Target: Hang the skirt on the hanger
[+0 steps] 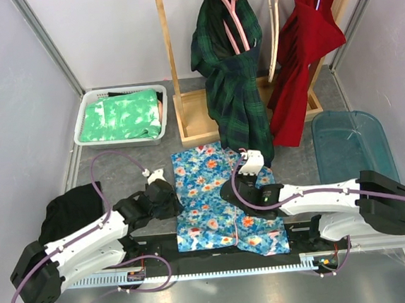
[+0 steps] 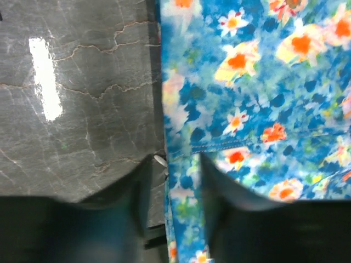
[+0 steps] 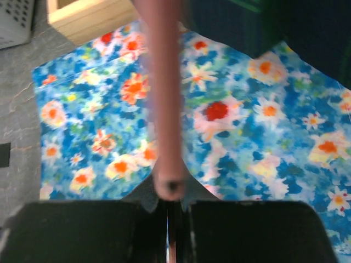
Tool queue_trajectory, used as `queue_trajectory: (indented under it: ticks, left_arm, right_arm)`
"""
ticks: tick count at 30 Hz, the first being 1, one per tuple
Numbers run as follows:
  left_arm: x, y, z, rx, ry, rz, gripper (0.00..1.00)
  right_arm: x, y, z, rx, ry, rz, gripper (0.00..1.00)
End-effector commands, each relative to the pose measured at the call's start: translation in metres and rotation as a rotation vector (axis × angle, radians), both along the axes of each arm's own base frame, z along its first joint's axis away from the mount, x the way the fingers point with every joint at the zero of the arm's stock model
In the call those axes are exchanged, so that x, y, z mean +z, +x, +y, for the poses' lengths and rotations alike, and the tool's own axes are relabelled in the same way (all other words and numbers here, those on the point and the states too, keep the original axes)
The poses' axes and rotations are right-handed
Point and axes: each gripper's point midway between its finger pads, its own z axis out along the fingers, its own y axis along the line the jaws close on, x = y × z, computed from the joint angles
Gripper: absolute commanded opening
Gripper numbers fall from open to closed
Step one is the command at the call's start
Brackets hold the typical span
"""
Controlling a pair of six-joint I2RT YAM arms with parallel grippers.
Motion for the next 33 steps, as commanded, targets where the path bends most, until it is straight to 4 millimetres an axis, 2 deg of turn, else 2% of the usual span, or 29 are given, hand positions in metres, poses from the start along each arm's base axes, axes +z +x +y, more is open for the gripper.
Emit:
queue_trajectory:
  ticks: [1, 4, 7, 8, 10, 11, 13, 14, 16, 17, 19, 20, 24, 29, 33]
  left_arm:
    - [0.028, 0.014, -0.005, 0.025, -0.035, -0.070, 0.64]
    - [0.047, 0.018, -0.009, 0.020, -0.061, -0.103, 0.72]
    - [0.077, 0.025, -0.018, -0.003, -0.107, -0.153, 0.74]
    - [0.096, 0.030, -0.024, -0.009, -0.135, -0.187, 0.74]
    - [0.116, 0.036, -0.024, -0.026, -0.129, -0.233, 0.75]
    - [0.140, 0.042, -0.027, -0.040, -0.142, -0.285, 0.76]
    - [0.161, 0.048, -0.023, -0.039, -0.125, -0.336, 0.77]
    - [0.185, 0.054, -0.024, -0.053, -0.128, -0.390, 0.77]
    - [0.205, 0.060, -0.019, -0.051, -0.105, -0.447, 0.78]
    - [0.225, 0.063, -0.018, -0.070, -0.098, -0.500, 0.78]
    - [0.241, 0.066, -0.012, -0.072, -0.074, -0.541, 0.79]
    - [0.258, 0.067, -0.011, -0.079, -0.075, -0.579, 0.79]
    - [0.288, 0.064, -0.004, -0.109, -0.072, -0.652, 0.80]
    - [0.313, 0.059, 0.000, -0.178, -0.059, -0.740, 0.81]
    - [0.329, 0.045, -0.016, -0.363, -0.081, -0.811, 0.81]
  right_arm:
    - [0.049, 0.000, 0.004, 0.016, -0.049, -0.098, 0.00]
    - [0.074, -0.004, 0.010, 0.055, -0.044, -0.123, 0.00]
    - [0.098, -0.008, 0.022, 0.135, -0.037, -0.135, 0.00]
    - [0.111, -0.008, 0.028, 0.152, -0.017, -0.145, 0.00]
    - [0.124, -0.012, 0.035, 0.214, -0.029, -0.150, 0.00]
    - [0.139, -0.013, 0.040, 0.234, -0.011, -0.161, 0.00]
    - [0.153, -0.014, 0.041, 0.272, -0.037, -0.172, 0.00]
    - [0.170, -0.015, 0.045, 0.294, -0.017, -0.184, 0.00]
    - [0.185, -0.018, 0.045, 0.342, -0.057, -0.198, 0.00]
    - [0.203, -0.020, 0.048, 0.370, -0.036, -0.212, 0.00]
    - [0.215, -0.024, 0.048, 0.426, -0.065, -0.216, 0.00]
    - [0.230, -0.026, 0.049, 0.452, -0.067, -0.236, 0.00]
    - [0.245, -0.040, 0.049, 0.594, -0.103, -0.258, 0.00]
    - [0.244, -0.054, 0.048, 0.722, -0.147, -0.277, 0.00]
    - [0.254, -0.063, 0.048, 0.801, -0.166, -0.303, 0.00]
